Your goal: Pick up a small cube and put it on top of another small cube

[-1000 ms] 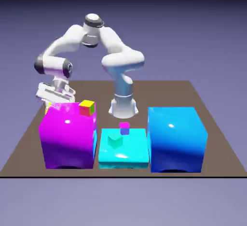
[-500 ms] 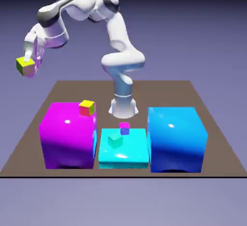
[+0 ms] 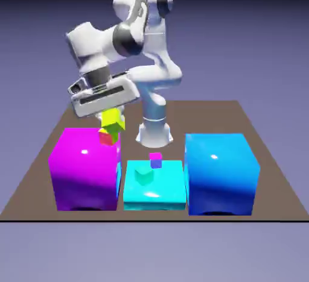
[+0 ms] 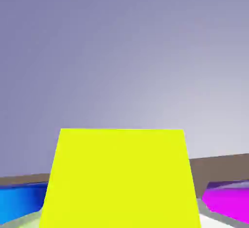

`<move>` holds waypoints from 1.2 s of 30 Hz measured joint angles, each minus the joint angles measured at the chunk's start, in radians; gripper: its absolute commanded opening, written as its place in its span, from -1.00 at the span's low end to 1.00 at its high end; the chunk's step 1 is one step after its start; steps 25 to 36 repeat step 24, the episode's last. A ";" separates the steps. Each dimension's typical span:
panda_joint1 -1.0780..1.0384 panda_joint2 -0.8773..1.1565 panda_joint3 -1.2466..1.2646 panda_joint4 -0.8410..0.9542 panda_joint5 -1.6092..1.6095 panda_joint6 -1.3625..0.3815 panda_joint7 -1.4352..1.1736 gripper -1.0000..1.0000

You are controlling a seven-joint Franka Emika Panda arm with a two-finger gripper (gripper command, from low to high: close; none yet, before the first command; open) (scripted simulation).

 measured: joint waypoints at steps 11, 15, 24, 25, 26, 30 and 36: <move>-0.092 0.378 0.368 0.163 -0.477 -0.479 0.069 -1.00; -0.101 0.388 0.371 0.094 -0.494 -0.412 0.079 -1.00; -0.094 0.386 0.374 0.154 -0.490 -0.475 0.072 1.00; -0.094 0.386 0.374 0.154 -0.490 -0.475 0.072 1.00; -0.094 0.386 0.374 0.154 -0.490 -0.475 0.072 1.00; -0.094 0.386 0.374 0.154 -0.490 -0.475 0.072 1.00; -0.094 0.386 0.374 0.154 -0.490 -0.475 0.072 1.00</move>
